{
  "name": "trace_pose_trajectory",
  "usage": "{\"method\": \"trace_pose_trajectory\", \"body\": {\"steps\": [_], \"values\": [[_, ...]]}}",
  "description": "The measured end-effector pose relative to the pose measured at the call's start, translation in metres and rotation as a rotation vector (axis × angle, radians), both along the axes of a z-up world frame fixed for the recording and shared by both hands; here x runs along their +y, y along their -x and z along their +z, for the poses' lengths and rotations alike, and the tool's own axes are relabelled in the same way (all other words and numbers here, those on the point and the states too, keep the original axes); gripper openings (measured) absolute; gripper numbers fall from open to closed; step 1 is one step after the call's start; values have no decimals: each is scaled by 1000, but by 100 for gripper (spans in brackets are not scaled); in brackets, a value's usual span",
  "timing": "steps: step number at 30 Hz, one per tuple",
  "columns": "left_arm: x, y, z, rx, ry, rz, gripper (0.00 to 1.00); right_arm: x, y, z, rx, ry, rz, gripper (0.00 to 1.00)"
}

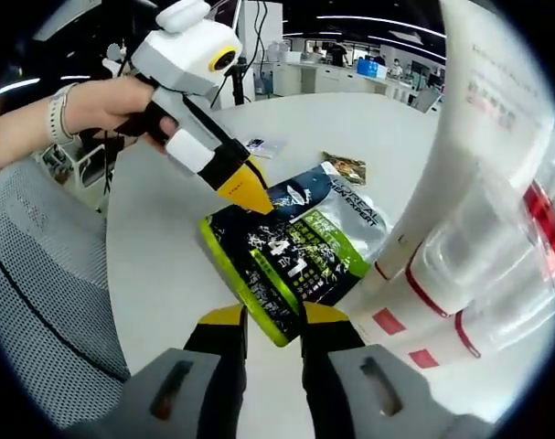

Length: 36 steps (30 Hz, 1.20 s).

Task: Arrange the skincare products in the storage area until every visible bottle or jar stands upright without overlapping.

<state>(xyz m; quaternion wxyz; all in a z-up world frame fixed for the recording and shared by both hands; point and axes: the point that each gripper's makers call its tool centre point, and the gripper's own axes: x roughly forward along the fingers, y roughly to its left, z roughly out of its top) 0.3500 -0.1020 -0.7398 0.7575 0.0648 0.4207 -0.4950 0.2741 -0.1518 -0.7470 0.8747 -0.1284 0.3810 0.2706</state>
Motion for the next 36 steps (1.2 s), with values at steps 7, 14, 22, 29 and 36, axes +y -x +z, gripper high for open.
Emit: {"method": "trace_pose_trajectory", "body": {"steps": [7,14,22,29,36], "values": [[4,-2,7,-75,-27,-37,10,0,1,0,4,-5,-3,23],[5,-10,17,-190,-44,-49,12,0,1,0,7,-11,-5,23],[3,5,2,-153,-71,-129,12,0,1,0,10,-13,-7,23],[5,8,-4,-129,-80,-132,12,-1,1,-1,12,-14,-7,23],[2,10,3,-104,-48,-116,13,3,-2,6,5,-35,-7,24]]}}
